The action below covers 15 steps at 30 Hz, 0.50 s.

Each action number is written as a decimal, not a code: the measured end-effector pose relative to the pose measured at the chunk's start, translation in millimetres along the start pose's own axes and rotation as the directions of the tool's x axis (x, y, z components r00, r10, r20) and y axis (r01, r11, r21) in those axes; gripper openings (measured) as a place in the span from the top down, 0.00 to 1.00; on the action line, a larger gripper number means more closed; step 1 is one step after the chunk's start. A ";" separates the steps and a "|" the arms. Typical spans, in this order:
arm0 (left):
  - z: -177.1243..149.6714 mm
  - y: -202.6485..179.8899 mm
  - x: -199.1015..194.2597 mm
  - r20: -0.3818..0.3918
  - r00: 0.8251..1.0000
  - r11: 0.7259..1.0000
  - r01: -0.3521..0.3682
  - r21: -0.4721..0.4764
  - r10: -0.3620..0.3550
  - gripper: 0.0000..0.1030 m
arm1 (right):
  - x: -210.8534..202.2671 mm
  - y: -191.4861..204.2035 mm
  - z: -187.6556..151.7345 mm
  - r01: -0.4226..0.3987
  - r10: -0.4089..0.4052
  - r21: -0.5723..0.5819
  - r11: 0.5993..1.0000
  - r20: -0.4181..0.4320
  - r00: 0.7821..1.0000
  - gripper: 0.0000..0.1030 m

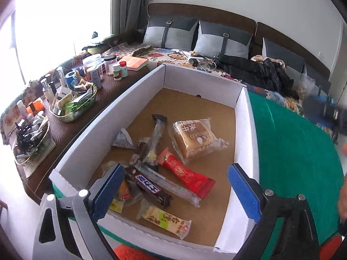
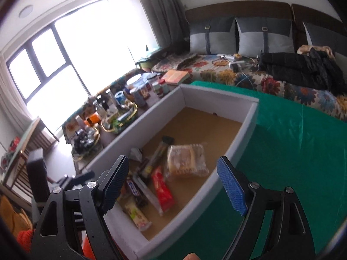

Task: Organize snacks

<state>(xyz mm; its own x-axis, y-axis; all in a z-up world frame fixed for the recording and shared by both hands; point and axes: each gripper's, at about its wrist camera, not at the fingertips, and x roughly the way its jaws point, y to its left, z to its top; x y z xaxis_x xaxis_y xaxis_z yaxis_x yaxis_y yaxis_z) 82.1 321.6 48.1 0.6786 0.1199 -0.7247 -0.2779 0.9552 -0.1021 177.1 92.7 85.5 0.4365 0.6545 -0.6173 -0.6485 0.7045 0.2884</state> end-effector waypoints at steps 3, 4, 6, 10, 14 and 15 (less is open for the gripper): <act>0.7 -10.6 -12.3 0.015 0.999 0.999 -0.053 0.008 0.052 0.07 | -0.2 -5.3 -18.5 0.022 -0.021 0.013 1.000 -0.023 1.000 0.17; 1.5 -12.2 -17.5 0.025 0.997 0.997 -0.071 0.006 0.071 0.07 | -0.6 -6.4 -23.7 0.028 -0.027 0.021 0.999 -0.028 0.999 0.17; 3.3 -14.2 -28.6 0.049 0.993 0.994 -0.110 0.002 0.110 0.05 | -2.0 -9.9 -33.0 0.041 -0.040 0.029 0.999 -0.036 0.999 0.17; 6.4 -13.9 -46.1 0.117 0.978 0.984 -0.177 0.009 0.175 0.00 | -6.6 -13.0 -41.7 0.072 -0.071 0.021 0.997 -0.039 0.997 0.17; 7.1 -17.5 -51.9 0.132 0.965 0.972 -0.235 0.031 0.229 0.00 | -12.3 -12.7 -43.0 0.086 -0.086 0.014 0.996 -0.033 0.996 0.17; 7.1 -18.7 -53.6 0.136 0.963 0.970 -0.239 0.032 0.233 0.00 | -13.5 -11.7 -43.1 0.090 -0.089 0.012 0.996 -0.031 0.996 0.17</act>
<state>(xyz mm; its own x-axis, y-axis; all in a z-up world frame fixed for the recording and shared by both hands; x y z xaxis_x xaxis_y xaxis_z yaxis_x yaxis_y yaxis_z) 55.7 299.2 93.8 0.6809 0.3749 -0.6292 -0.4101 0.9069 0.0966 151.9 63.8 58.8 0.4732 0.5804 -0.6628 -0.5992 0.7635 0.2408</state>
